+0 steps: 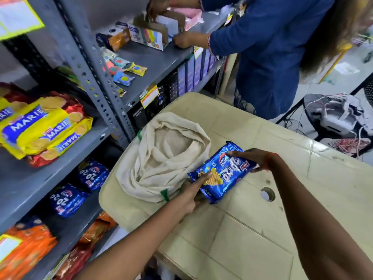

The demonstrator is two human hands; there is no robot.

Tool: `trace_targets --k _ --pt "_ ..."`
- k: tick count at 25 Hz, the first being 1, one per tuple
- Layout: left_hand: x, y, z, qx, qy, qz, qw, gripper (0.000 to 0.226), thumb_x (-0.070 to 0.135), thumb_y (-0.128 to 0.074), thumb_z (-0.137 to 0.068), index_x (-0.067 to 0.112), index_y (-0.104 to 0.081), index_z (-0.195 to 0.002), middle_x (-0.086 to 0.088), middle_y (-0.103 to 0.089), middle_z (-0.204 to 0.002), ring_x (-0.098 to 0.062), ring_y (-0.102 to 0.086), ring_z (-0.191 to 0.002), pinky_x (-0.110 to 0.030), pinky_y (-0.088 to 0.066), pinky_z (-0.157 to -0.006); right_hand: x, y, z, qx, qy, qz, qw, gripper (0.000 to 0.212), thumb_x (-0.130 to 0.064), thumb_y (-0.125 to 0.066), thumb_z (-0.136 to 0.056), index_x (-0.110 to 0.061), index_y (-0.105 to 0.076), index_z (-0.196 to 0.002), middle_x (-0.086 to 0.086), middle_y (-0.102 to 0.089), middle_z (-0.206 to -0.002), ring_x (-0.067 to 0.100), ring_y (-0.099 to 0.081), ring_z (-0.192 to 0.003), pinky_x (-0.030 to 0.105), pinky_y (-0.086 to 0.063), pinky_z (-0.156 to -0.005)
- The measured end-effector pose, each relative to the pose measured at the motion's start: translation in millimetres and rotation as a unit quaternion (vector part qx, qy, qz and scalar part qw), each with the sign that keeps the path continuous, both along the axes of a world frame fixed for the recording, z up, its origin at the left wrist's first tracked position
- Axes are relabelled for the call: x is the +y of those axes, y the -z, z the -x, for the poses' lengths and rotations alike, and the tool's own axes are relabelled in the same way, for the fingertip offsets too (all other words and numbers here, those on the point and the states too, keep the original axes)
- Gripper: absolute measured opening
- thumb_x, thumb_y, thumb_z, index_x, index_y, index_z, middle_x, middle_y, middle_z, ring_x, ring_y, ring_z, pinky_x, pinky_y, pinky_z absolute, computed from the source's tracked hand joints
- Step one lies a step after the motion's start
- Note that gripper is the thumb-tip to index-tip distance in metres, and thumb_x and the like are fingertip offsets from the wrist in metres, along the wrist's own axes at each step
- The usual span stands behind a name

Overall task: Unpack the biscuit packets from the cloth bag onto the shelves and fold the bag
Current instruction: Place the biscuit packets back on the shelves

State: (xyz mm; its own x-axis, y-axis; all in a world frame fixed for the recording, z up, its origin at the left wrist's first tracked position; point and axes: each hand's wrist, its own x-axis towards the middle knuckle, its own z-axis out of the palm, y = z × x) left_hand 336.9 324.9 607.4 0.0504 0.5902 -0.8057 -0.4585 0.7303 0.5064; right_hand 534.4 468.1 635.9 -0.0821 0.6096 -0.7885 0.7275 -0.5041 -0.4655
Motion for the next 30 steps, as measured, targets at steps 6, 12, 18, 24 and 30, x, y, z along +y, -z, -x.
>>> trace_targets --k 6,12,18,24,30 --pt "-25.6 -63.9 102.6 0.014 -0.081 -0.058 0.995 0.026 0.042 -0.076 -0.071 0.02 -0.07 -0.082 0.006 -0.076 -0.063 -0.013 -0.07 -0.07 -0.027 -0.059 -0.068 -0.3 -82.0 109.1 0.032 -0.134 -0.03 0.99 0.083 -0.084 -0.068 -0.038 -0.019 -0.073 -0.089 -0.004 -0.079 -0.088 0.013 -0.074 -0.077 0.027 -0.06 -0.068" --pt "-95.5 -106.6 223.4 0.112 -0.179 -0.089 0.973 0.044 0.055 -0.07 -0.07 0.022 -0.072 -0.098 0.0 -0.079 -0.09 -0.016 -0.075 -0.082 -0.037 -0.059 -0.084 -45.6 -109.0 260.9 0.113 -0.254 -0.035 0.96 0.078 -0.079 -0.065 -0.049 -0.018 -0.072 -0.097 0.002 -0.078 -0.093 0.019 -0.073 -0.077 0.032 -0.061 -0.066" --pt "-194.9 -131.4 340.1 0.203 -0.307 -0.102 0.924 0.066 0.065 -0.07 -0.061 0.023 -0.069 -0.112 -0.004 -0.075 -0.108 -0.022 -0.07 -0.101 -0.045 -0.051 -0.099 -125.2 -114.5 418.5 0.209 -0.297 -0.02 0.932 0.071 -0.072 -0.07 -0.056 -0.02 -0.069 -0.105 -0.002 -0.078 -0.098 0.017 -0.073 -0.088 0.038 -0.059 -0.08" --pt "-263.9 -133.8 437.0 0.257 -0.398 -0.1 0.875 0.056 0.057 -0.062 -0.078 0.017 -0.067 -0.118 -0.012 -0.07 -0.118 -0.028 -0.065 -0.11 -0.051 -0.045 -0.105 -201.9 -109.1 537.4 0.249 -0.318 -0.021 0.915 0.071 -0.073 -0.065 -0.063 -0.024 -0.06 -0.115 -0.001 -0.06 -0.132 0.022 -0.058 -0.116 0.046 -0.048 -0.101" --pt "-292.6 -115.4 501.2 0.259 -0.489 -0.052 0.831 0.07 0.051 -0.071 -0.072 0.01 -0.059 -0.127 -0.015 -0.064 -0.126 -0.031 -0.063 -0.114 -0.051 -0.049 -0.101 -248.4 -86.8 613.8 0.245 -0.307 -0.087 0.916 0.049 -0.065 -0.061 -0.075 -0.016 -0.058 -0.08 0.008 -0.06 -0.101 0.023 -0.057 -0.091 0.04 -0.05 -0.085"
